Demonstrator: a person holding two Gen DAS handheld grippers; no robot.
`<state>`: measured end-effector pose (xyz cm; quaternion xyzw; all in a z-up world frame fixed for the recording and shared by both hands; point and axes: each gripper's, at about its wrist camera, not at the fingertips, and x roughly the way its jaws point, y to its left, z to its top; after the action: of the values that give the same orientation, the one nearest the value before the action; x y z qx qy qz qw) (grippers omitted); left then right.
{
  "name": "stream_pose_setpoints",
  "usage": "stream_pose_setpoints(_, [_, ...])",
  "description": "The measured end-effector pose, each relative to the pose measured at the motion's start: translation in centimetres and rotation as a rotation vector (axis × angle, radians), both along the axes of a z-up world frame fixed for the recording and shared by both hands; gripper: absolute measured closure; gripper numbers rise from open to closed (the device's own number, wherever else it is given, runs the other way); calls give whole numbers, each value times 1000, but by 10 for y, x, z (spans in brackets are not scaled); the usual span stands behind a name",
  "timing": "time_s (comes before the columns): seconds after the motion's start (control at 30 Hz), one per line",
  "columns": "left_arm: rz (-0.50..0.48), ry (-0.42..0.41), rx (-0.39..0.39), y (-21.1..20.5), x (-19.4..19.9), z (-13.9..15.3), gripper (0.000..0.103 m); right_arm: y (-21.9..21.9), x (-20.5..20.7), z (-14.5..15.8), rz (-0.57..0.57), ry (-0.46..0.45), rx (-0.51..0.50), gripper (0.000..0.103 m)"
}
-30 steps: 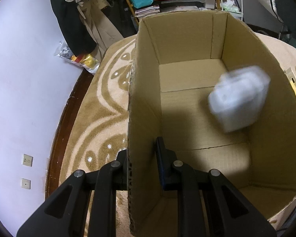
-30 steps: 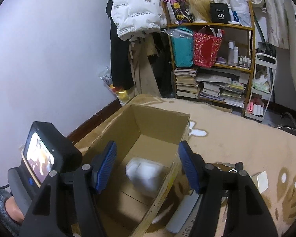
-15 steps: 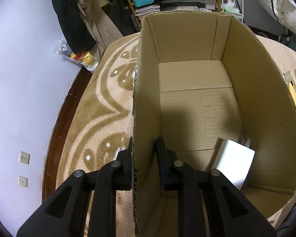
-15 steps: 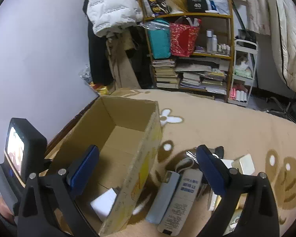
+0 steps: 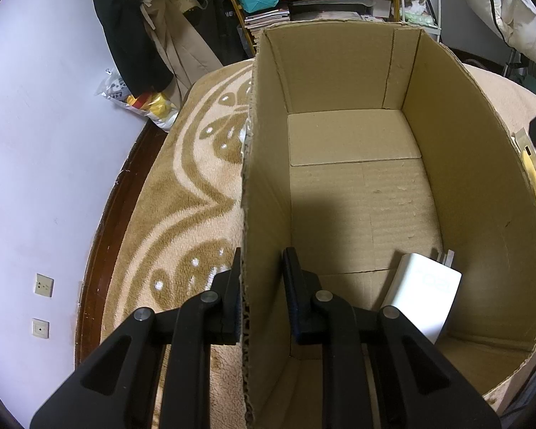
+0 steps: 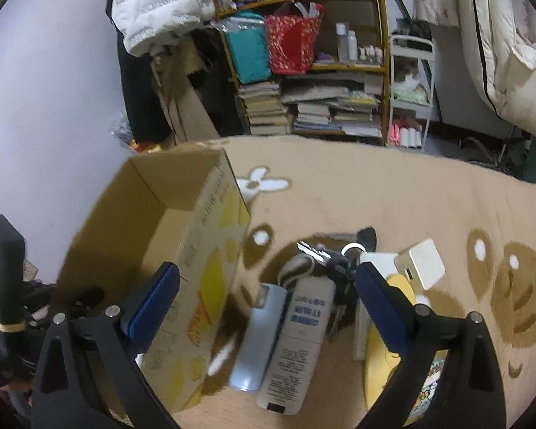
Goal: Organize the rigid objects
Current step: 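Move the right tool back to the pile and grasp the light-blue bottle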
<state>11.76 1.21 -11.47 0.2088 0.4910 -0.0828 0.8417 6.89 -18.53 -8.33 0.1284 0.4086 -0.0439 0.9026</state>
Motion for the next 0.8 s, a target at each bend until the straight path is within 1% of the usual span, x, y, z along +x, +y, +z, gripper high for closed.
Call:
stream_pose_setpoints(0.1, [1, 1, -1, 0, 0, 0, 84, -1, 3, -11, -2, 51, -11, 17])
stream_pose_setpoints(0.13, [1, 1, -2, 0, 0, 0, 84, -1, 3, -15, 2, 64, -5, 19])
stream_pose_setpoints(0.2, [0, 1, -1, 0, 0, 0, 84, -1, 4, -22, 16, 87, 10, 30])
stream_pose_setpoints(0.23, [0, 1, 0, 0, 0, 0, 84, 0, 4, -26, 23, 98, 15, 34])
stream_pose_setpoints(0.3, [1, 2, -2, 0, 0, -1, 84, 3, 6, -33, 43, 124, 30, 46])
stream_pose_setpoints(0.37, [1, 1, -2, 0, 0, -1, 84, 5, 7, -40, 60, 148, 54, 51])
stream_pose_setpoints(0.43, [1, 2, -3, 0, -1, -1, 84, 7, 9, -47, 76, 172, 75, 52])
stream_pose_setpoints(0.57, [1, 2, -4, 0, -1, -1, 83, 12, 10, -57, 89, 211, 79, 52])
stream_pose_setpoints(0.67, [1, 3, -5, 0, -1, -1, 83, 14, 11, -65, 96, 229, 92, 52])
stream_pose_setpoints(0.73, [1, 3, -6, 0, -1, -1, 83, 15, 10, -66, 101, 221, 97, 53])
stream_pose_setpoints(0.8, [6, 5, -8, 1, 0, -1, 83, 15, 12, -68, 110, 226, 128, 54])
